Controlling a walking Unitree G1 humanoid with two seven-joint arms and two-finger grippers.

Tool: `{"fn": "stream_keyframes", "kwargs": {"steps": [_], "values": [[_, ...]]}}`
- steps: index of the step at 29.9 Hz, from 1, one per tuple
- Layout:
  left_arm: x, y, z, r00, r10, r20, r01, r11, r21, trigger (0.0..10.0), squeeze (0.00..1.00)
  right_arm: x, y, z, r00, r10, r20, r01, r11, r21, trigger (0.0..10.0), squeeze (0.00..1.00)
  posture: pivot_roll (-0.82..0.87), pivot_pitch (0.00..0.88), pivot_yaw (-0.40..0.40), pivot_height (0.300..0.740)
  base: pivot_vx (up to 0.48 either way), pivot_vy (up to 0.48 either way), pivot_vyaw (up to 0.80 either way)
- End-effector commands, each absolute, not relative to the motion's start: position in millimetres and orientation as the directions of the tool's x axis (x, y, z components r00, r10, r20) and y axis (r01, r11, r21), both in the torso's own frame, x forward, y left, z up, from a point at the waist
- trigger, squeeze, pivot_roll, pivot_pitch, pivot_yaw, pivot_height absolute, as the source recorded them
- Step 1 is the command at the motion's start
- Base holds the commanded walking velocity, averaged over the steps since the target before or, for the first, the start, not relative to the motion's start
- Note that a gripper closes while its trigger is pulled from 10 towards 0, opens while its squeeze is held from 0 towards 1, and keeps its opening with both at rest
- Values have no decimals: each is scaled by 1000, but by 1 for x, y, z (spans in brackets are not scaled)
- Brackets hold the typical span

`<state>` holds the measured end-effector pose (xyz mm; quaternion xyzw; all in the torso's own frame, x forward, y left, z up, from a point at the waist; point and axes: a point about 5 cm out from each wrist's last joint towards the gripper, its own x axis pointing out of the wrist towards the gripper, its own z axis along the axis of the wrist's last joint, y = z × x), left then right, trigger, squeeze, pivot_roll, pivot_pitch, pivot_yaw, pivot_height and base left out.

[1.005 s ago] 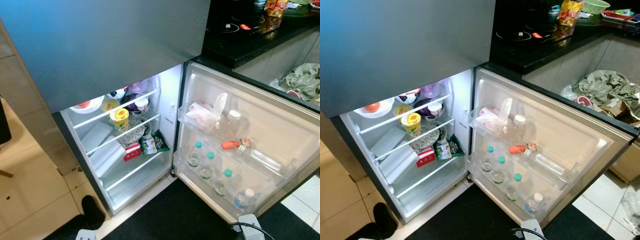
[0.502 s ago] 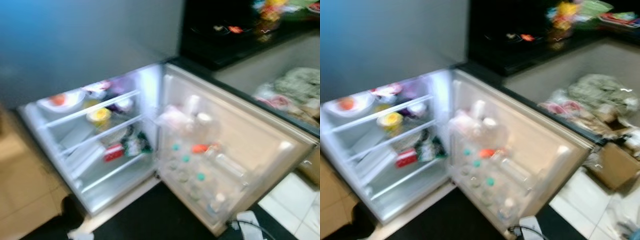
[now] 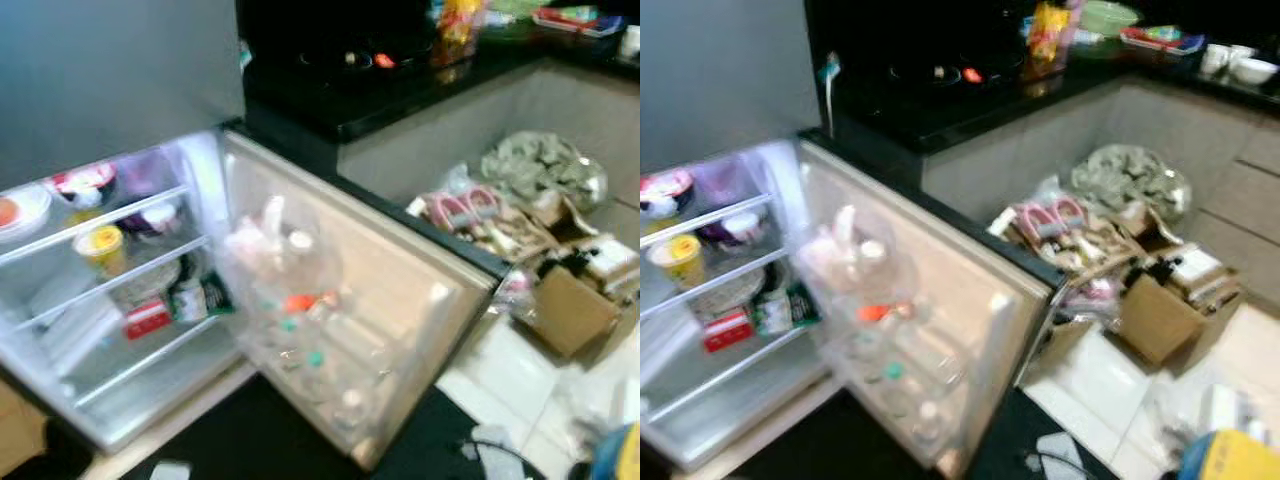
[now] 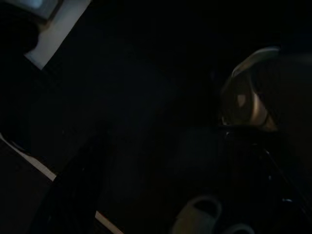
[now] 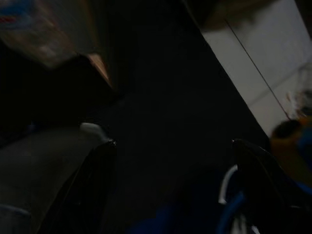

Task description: Restocking fridge

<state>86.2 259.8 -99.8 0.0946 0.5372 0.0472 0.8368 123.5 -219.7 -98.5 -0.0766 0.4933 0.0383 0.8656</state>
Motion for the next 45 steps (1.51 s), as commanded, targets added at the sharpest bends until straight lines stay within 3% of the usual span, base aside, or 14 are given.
{"fn": "stream_keyframes", "kwargs": {"steps": [1,10,16,24,27,31,35,37,40,45], "values": [[84,260,-100,412,178,-894,33,977,210,10000,0,125,-224,-97,515,-20,-857,-135,985,-104,10000,0,-11,0,-29,740,0,-465,0],[84,260,-100,413,179,-893,33,977,212,10000,0,125,-223,-97,515,-19,-857,-134,986,-102,10000,0,-12,0,-27,740,0,-446,0],[84,260,-100,414,182,-892,19,978,209,10000,0,132,-222,-95,542,-4,-841,-143,985,-97,10000,0,-11,0,-27,740,0,0,0],[84,261,-100,413,184,-892,14,978,208,10000,0,170,-223,-77,660,27,-751,-146,985,-92,10000,0,-15,0,-27,740,0,0,0],[84,261,-100,411,184,-893,11,978,207,10000,0,196,-212,-64,720,112,-685,-210,976,-60,10000,0,-14,0,-30,740,0,0,0],[83,261,-100,411,184,-893,10,978,206,10000,0,204,-208,-59,734,143,-664,-241,969,-57,10000,0,-14,0,-30,740,0,0,0],[83,260,-100,408,182,-895,9,979,203,10000,0,243,-179,-35,801,258,-541,-326,945,-30,10000,0,-11,0,-33,740,0,0,0],[83,260,-101,408,181,-895,9,979,202,10000,0,247,-173,-32,800,290,-525,-352,936,-20,10000,0,-11,0,-33,740,0,0,0],[82,260,-101,403,178,-898,12,980,199,10000,0,255,-145,-22,758,456,-466,-497,867,38,10000,0,-9,0,-36,740,0,0,0],[81,258,-102,397,172,-902,19,981,195,10000,0,255,-100,0,569,733,-374,-757,644,111,10000,0,-10,0,-45,740,0,0,0]]}}
